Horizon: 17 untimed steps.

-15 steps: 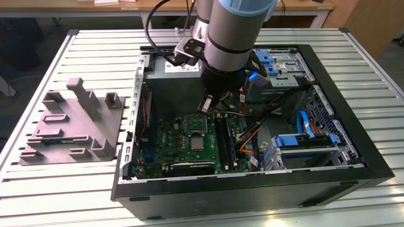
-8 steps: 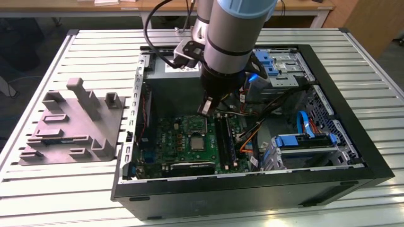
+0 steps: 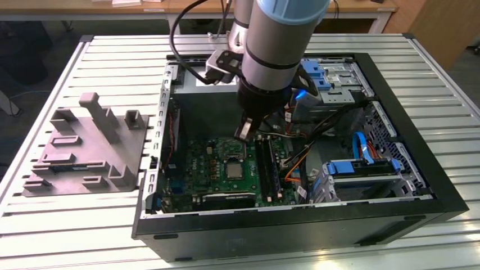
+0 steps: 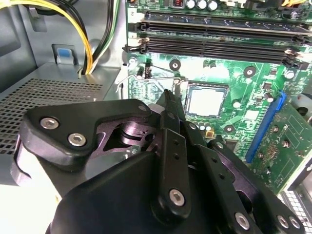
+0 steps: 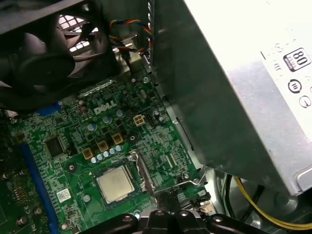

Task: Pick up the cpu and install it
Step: 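Close the cpu cover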

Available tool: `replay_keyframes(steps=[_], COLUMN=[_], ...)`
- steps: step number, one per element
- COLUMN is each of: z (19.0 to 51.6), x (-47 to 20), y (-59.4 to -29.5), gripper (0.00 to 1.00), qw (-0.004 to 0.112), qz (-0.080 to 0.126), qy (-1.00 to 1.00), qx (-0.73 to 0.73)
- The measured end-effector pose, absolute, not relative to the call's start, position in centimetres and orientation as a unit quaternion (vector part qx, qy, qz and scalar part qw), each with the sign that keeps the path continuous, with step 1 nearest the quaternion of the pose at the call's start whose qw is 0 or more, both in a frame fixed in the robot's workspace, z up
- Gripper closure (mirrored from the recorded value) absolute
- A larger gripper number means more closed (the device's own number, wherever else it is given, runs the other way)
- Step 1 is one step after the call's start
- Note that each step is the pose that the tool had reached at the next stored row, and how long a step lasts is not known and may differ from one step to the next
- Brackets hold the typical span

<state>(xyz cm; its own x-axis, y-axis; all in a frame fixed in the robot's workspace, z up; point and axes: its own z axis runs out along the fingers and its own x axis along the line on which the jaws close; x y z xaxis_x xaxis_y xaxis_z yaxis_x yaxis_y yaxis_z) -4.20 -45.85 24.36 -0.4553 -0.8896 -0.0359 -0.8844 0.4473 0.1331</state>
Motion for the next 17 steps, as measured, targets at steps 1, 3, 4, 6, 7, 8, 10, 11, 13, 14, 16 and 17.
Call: replay_keyframes(steps=[1, 3, 4, 6, 7, 8, 10, 11, 13, 14, 16, 17], z=[24.4, 24.4, 24.4, 24.4, 24.4, 24.4, 24.4, 24.4, 24.4, 24.4, 24.3, 24.3], x=[-4.2, -4.3, -4.3, -4.3, -4.3, -4.3, -4.4, -4.4, -4.4, -4.5, -4.5, -4.6], y=[-45.9, -46.1, -46.2, -46.3, -46.4, -46.5, -46.7, -46.7, -47.0, -47.1, -47.3, -47.4], gripper=[0.89, 0.89, 0.89, 0.89, 0.89, 0.89, 0.89, 0.89, 0.89, 0.89, 0.89, 0.89], qw=[0.02, 0.019, 0.02, 0.02, 0.02, 0.02, 0.02, 0.02, 0.02, 0.021, 0.021, 0.021], qz=[-0.066, -0.066, -0.066, -0.066, -0.066, -0.066, -0.066, -0.066, -0.065, -0.065, -0.064, -0.064], qy=[-0.85, -0.85, -0.85, -0.849, -0.849, -0.849, -0.849, -0.848, -0.848, -0.848, -0.847, -0.847], qx=[0.522, 0.523, 0.523, 0.524, 0.524, 0.524, 0.525, 0.525, 0.526, 0.526, 0.527, 0.527])
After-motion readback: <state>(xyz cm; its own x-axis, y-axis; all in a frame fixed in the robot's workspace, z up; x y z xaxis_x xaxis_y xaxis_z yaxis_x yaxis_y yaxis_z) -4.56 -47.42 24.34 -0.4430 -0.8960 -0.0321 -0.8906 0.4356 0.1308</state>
